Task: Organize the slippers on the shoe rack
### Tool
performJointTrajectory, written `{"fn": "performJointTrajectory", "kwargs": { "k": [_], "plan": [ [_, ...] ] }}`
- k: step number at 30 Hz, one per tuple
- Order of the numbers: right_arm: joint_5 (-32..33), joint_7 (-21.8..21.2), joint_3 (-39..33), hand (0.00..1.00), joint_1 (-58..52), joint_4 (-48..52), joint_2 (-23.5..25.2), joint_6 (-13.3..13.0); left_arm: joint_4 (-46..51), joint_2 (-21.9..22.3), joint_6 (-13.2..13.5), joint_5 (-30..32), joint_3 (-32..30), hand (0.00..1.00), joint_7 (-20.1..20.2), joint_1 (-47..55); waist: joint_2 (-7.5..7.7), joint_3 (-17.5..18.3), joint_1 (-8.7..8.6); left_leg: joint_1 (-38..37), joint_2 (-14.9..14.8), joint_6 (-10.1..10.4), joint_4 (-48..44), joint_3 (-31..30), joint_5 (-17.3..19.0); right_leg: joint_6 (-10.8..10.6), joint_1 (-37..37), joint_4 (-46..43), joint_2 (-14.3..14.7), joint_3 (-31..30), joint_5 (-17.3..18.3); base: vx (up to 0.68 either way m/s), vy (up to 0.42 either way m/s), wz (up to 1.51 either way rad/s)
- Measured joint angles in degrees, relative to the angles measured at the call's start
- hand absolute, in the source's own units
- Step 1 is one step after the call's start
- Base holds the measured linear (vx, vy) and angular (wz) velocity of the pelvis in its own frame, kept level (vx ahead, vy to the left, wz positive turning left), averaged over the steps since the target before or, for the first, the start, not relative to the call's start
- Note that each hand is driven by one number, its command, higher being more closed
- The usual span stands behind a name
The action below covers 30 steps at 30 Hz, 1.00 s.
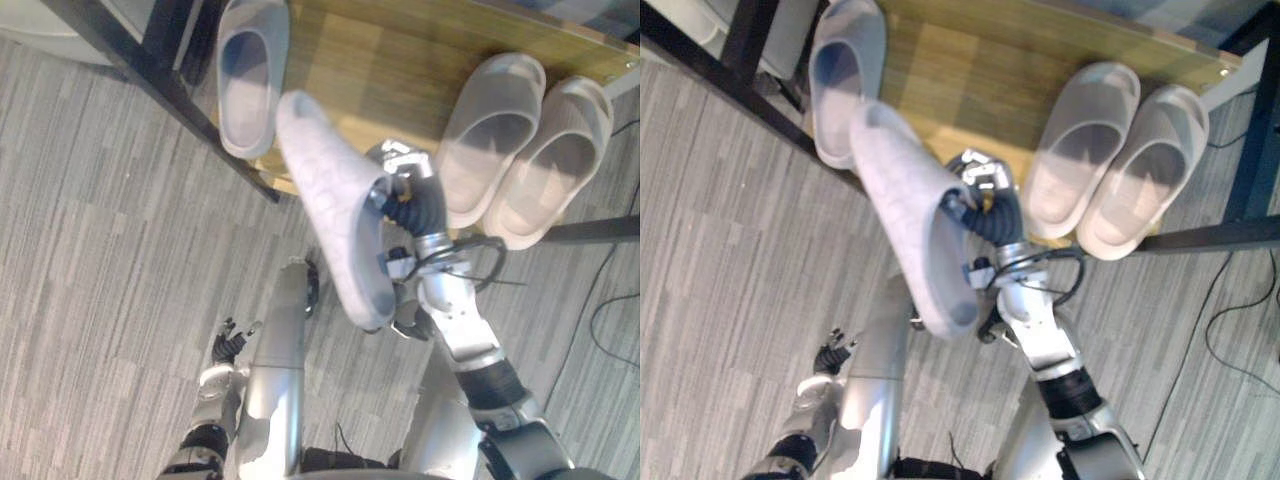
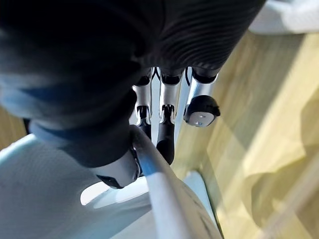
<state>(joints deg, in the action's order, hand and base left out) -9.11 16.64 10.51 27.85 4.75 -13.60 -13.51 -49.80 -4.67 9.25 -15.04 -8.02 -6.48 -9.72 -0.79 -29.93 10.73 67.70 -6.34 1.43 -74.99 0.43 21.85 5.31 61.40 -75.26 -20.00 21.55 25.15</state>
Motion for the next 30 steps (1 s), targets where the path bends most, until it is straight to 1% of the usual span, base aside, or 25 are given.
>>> {"fn": "performJointTrajectory", "kwargs": {
  "k": [2, 4, 7, 11, 13, 19, 21, 24, 30],
  "plan": [
    [-0.13, 0.99, -1.38, 1.0, 2.05, -2.21, -0.06, 0.27, 0.76, 0.0, 0.0, -0.48, 0.06, 0.0, -0.14, 0.23, 0.66, 0.42, 0.45, 1.36, 0.02, 0.27, -0.41, -0.25, -0.15, 0.19, 1.28, -0.64, -0.11, 0.11, 0.22, -0.02, 0.006, 0.02],
    [-0.7, 2.53, -2.16, 1.0, 4.15, -4.21, -0.1, 1.22, 0.87, -0.06, -0.05, -0.5, 0.12, 0.0, -0.19, 0.26, 1.03, 0.75, 0.9, 2.83, 0.02, 0.54, -0.97, -0.68, -0.3, 0.49, 2.6, -1.3, -0.14, 0.35, 0.42, -0.04, 0.012, 0.04],
    [-2.28, 4.04, -3.53, 1.0, 6.94, -7.3, -0.21, 2.4, 0.83, -0.06, -0.06, -0.55, 0.12, 0.0, -0.79, 0.58, 1.23, 1.79, 1.31, 5.4, 0.25, 0.7, -2.32, -1.26, -0.36, 0.58, 4.68, -3.13, -0.78, 0.72, 1.23, -0.02, 0.016, 0.09],
    [-2.79, 6.08, -3.87, 1.0, 10.37, -11.17, -0.54, 4.41, 0.84, -0.07, -0.06, -0.83, 0.14, 0.0, -0.99, 0.8, 1.38, 2.27, 1.65, 6.41, 0.35, 1.1, -3.27, -1.85, -0.38, 1.16, 5.32, -4.41, -1.17, 1.24, 1.93, -0.01, 0.014, 0.06],
    [-4.55, 7.06, -3.92, 1.0, 12.13, -13.46, -0.47, 5.24, 0.81, -0.05, -0.02, -0.82, 0.27, 0.0, -1.04, 1.03, 1.58, 3.23, 1.91, 6.88, 0.36, 1.32, -3.48, -2.04, -0.45, 1.46, 5.77, -4.81, -1.28, 1.39, 2.25, -0.02, 0.012, 0.03],
    [-4.87, 9.4, -5.92, 1.0, 15.25, -17.81, 0.17, 7.68, 0.83, -0.04, -0.01, -0.81, 1.43, 0.0, -1.19, 1.48, 1.71, 5.39, 2.68, 7.17, 0.25, 1.86, -3.43, -2.46, -0.72, 2.06, 5.79, -5.15, -1.3, 2.01, 2.71, -0.01, 0.009, 0.02],
    [-5.03, 10.27, -5.99, 1.0, 16.82, -19.49, 0.15, 8.25, 0.84, -0.15, 0.0, -0.8, 1.9, 0.0, -1.26, 1.66, 1.75, 5.8, 2.7, 7.17, 0.04, 1.96, -3.35, -2.45, -0.78, 2.05, 5.79, -5.14, -1.28, 2.16, 2.75, 0.0, 0.0, 0.0],
    [-5.41, 11.37, -6.05, 1.0, 19.09, -21.87, 0.19, 9.18, 0.9, -0.25, -0.01, -0.81, 2.43, 0.0, -2.24, 1.66, 1.73, 5.89, 2.85, 7.17, -0.09, 2.2, -3.22, -2.55, -0.91, 2.06, 5.73, -5.14, -1.25, 2.45, 2.77, 0.0, 0.0, 0.0],
    [-6.62, 12.4, -7.02, 1.0, 21.58, -26.12, 0.52, 10.81, 0.99, -0.18, -0.01, -0.83, 2.94, 0.0, -2.44, 1.65, 1.57, 6.12, 3.46, 7.05, -0.18, 2.23, -3.1, -2.7, -0.94, 2.08, 5.41, -5.11, -1.26, 2.79, 2.79, 0.0, 0.018, 0.01]
  ]
}}
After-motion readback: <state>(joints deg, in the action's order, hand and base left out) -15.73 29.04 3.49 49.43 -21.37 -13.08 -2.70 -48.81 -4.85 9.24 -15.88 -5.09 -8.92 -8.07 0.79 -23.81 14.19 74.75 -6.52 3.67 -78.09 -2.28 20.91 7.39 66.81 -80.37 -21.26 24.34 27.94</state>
